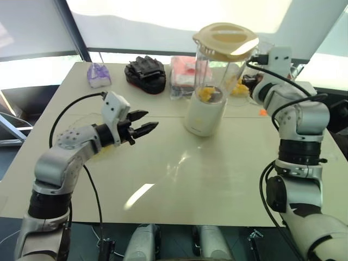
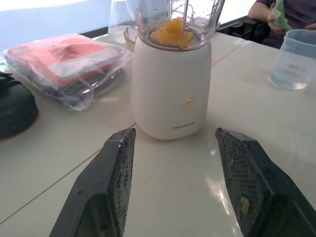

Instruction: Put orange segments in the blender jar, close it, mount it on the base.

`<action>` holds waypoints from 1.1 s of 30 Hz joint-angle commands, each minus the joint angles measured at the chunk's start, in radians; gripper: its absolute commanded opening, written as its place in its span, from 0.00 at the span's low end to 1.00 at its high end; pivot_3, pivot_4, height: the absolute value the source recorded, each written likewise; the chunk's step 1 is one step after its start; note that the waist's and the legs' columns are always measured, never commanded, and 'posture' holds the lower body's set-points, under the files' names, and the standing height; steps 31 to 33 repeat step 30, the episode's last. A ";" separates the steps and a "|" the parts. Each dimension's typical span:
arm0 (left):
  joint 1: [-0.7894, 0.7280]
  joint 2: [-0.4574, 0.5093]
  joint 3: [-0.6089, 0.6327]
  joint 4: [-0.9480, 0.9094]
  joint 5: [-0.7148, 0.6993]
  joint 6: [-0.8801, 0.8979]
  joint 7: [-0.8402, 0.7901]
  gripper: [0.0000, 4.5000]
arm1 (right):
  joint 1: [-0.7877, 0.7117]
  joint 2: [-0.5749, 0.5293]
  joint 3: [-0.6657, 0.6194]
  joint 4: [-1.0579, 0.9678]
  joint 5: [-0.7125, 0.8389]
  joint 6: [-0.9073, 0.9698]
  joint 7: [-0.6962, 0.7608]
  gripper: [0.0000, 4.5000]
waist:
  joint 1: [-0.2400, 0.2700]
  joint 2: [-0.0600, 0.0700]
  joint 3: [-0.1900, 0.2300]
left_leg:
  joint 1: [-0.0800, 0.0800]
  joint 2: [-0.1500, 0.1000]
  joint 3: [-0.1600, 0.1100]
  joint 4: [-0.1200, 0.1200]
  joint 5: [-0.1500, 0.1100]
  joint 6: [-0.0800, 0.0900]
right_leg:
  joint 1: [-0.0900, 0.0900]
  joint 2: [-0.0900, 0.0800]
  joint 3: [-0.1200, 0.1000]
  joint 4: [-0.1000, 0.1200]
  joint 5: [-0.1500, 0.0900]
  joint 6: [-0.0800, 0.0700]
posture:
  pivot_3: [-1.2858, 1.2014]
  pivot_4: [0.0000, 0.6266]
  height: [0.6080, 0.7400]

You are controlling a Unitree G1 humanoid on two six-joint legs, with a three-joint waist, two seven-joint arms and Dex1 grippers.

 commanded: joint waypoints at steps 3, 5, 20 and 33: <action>-0.009 0.000 0.005 0.000 0.008 -0.025 0.002 0.59 | 0.032 -0.027 0.047 0.020 -0.018 -0.058 0.066 0.17 | 0.001 0.000 0.000 | 0.000 0.000 0.000 0.000 0.000 0.000 | 0.000 0.000 0.000 0.000 0.000 0.000 | 0.52 0.24 1.00; -0.010 -0.002 0.002 0.005 0.011 -0.028 0.002 0.59 | 0.042 -0.048 0.065 0.048 -0.038 -0.109 0.091 0.17 | 0.000 0.000 0.000 | 0.000 0.000 0.000 0.000 0.000 0.000 | 0.000 0.000 0.000 0.000 0.000 0.000 | 0.52 0.24 1.00; -0.008 -0.006 -0.005 0.014 0.025 -0.035 -0.012 0.60 | 0.145 -0.104 0.088 -0.040 -0.104 -0.125 0.111 0.99 | 0.001 0.000 0.001 | 0.000 0.000 0.000 0.000 0.000 0.000 | 0.001 0.000 0.000 -0.002 0.000 0.000 | 0.52 0.24 1.00; 0.060 0.002 0.056 0.007 -0.044 0.041 -0.002 0.60 | 0.616 -0.137 -0.158 -0.523 0.045 -0.143 0.247 0.99 | 0.007 0.001 0.001 | -0.001 0.000 0.000 0.000 0.000 0.001 | 0.001 0.000 0.000 -0.005 0.000 0.000 | 0.52 0.24 1.00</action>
